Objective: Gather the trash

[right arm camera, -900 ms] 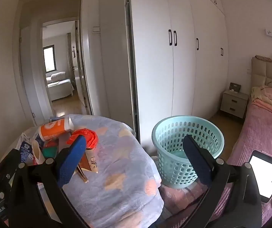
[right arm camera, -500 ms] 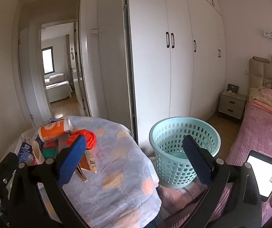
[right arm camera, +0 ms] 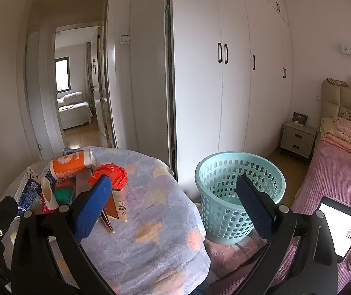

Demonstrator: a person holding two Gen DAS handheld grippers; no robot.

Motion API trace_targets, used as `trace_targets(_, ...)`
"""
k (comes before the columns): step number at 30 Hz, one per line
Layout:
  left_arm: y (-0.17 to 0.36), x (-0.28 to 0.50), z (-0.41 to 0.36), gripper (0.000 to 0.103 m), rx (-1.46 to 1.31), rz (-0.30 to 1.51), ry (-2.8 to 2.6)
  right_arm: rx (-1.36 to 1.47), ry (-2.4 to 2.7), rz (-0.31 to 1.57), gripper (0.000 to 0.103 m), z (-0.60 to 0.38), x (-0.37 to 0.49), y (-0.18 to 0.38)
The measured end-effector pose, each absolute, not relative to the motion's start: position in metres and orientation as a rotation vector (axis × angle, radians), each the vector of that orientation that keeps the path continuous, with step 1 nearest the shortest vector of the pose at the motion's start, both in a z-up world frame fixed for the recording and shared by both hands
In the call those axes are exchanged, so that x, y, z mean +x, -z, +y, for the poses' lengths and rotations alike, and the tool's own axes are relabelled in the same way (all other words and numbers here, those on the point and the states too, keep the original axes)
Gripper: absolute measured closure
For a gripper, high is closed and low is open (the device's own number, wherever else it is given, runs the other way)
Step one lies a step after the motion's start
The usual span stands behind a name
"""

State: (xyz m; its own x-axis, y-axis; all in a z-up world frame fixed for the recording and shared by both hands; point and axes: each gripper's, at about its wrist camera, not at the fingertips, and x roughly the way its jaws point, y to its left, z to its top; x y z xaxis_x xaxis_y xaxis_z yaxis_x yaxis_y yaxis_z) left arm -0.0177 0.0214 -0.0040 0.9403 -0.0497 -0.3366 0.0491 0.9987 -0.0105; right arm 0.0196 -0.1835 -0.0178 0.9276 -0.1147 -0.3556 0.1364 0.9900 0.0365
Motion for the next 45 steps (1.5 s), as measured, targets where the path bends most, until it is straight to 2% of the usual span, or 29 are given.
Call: trace_targets(45,0.012,-0.016,0.047,0.008,-0.031,0.372,0.003,0.067,0.133,0.396,0.006,-0.183,0.032,0.028)
